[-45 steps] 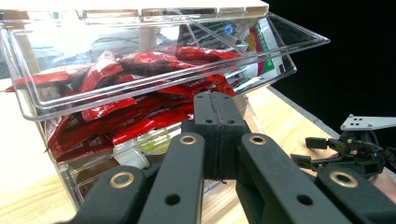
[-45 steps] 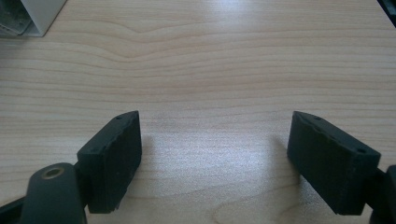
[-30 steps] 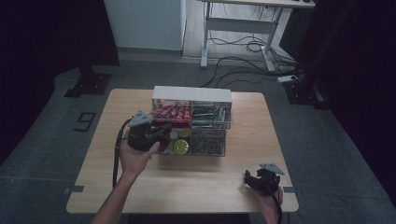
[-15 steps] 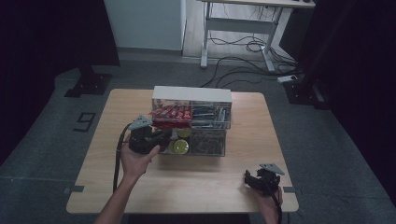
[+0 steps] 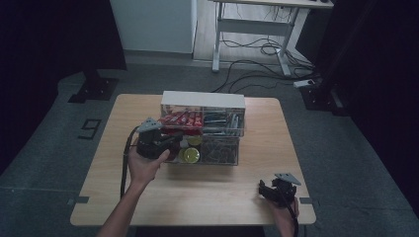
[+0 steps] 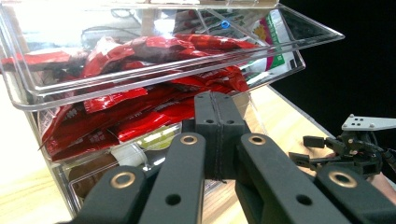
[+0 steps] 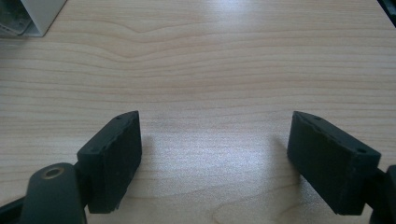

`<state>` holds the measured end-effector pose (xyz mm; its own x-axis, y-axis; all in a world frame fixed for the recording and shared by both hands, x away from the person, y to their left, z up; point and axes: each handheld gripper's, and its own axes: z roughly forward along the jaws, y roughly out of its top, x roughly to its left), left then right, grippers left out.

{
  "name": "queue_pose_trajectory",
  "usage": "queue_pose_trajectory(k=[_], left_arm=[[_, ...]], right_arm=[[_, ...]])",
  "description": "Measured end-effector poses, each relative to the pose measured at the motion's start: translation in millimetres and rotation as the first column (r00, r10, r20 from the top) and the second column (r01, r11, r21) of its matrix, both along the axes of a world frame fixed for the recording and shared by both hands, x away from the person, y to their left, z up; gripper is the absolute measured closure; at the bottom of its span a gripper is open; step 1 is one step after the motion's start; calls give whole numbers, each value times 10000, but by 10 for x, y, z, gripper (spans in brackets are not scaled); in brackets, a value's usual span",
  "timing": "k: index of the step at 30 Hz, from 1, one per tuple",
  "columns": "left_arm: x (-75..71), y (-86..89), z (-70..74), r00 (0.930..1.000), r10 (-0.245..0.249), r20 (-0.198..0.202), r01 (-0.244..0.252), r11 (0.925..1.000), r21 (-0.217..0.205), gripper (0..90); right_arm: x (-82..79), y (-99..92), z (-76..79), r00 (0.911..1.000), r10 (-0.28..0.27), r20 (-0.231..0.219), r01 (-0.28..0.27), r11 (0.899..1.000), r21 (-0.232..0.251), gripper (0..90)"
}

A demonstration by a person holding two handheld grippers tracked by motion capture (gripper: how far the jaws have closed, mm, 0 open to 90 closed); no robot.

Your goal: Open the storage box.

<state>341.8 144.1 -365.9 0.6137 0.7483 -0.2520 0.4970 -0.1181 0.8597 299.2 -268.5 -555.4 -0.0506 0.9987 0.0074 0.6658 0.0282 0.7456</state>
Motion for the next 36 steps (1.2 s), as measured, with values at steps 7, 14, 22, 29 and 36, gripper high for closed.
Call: queue_pose_trajectory(k=[7, 14, 22, 29, 36], left_arm=[[25, -21, -34, 9999, 9, -102, -8, 10000, 63, 900], [48, 17, -58, 9997, 27, -233, -30, 9999, -136, 900], [53, -9, -53, 9998, -1, -218, -2, 9999, -147, 900], [51, -33, -74, 9996, -97, -261, 92, 9998, -165, 900], [51, -41, -79, 9995, -142, -267, 139, 9998, -114, 900]], right_arm=[[0, 0, 0, 10000, -1, -4, 1, 10000, 0, 179], [0, 0, 0, 10000, -1, -6, 1, 10000, -2, 179], [0, 0, 0, 10000, 0, -5, 0, 10000, -2, 179], [0, 0, 0, 10000, -1, -7, 1, 10000, -2, 179], [0, 0, 0, 10000, -1, -7, 1, 10000, -1, 179]])
